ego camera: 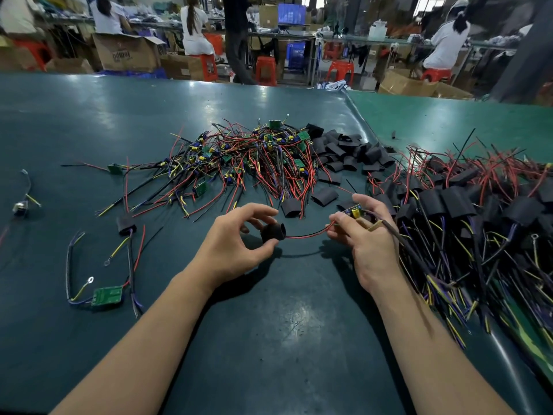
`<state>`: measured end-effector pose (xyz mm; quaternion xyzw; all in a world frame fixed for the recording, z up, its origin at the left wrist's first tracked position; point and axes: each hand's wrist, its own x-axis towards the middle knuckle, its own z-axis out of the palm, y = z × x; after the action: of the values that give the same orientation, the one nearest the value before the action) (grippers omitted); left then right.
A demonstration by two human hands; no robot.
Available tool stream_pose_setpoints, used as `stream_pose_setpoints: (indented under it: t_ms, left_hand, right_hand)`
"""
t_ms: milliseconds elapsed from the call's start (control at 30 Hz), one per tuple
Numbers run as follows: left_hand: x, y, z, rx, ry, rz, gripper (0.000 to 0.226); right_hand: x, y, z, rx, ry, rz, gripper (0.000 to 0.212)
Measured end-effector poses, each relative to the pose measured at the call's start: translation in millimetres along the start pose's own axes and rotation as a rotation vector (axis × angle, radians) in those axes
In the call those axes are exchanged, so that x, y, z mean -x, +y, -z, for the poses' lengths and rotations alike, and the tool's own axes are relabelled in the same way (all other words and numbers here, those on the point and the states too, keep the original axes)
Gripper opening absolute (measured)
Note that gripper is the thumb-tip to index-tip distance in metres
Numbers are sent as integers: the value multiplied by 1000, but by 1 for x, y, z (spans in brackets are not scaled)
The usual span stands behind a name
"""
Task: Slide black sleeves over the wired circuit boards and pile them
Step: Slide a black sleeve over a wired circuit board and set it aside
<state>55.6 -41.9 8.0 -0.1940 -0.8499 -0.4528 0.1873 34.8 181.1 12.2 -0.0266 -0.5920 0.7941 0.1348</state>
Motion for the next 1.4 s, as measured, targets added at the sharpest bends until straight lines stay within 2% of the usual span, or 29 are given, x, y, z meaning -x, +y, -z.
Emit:
stream_pose_setpoints:
  t_ms: [133,233,300,433,500,667,733,833,1033,1233,1400]
  left_hand:
    - [-2,10,-10,-197,54,-150,39]
    - [-4,16,-19,-313,65,-287,35]
    - [-5,18,-24,-347,92,-310,33]
    - [-5,17,-23,-323,140,-230,32]
    - [-5,18,-21,-286,131,-206,32]
    - [-5,21,-22,-266,113,-284,29]
    - [-5,19,-22,-261,121,-271,30]
    - [-3,19,-22,-241,125,-231,31]
    - [-4,18,-22,-185,116,-205,31]
    - [-6,16,-22,-114,113,-165,30]
    - [-8,17,-20,-68,110,-209,29]
  right_hand:
    - [7,2,-5,126,-108,57,25]
    - [12,3,-10,131,-196,21,6]
    - [13,3,-12,103,-244,-31,11]
    - [16,3,-11,83,-350,-81,29]
    - [17,4,-11,95,-342,-77,20]
    - [14,3,-13,25,-325,-179,7]
    - [12,3,-11,87,-298,-139,3]
    - [10,3,-9,138,-230,-97,5]
    - [12,-5,-12,-128,-192,-288,7]
    - [13,-9,-13,-113,-205,-331,6]
    - [14,-6,-15,-77,-208,-287,6]
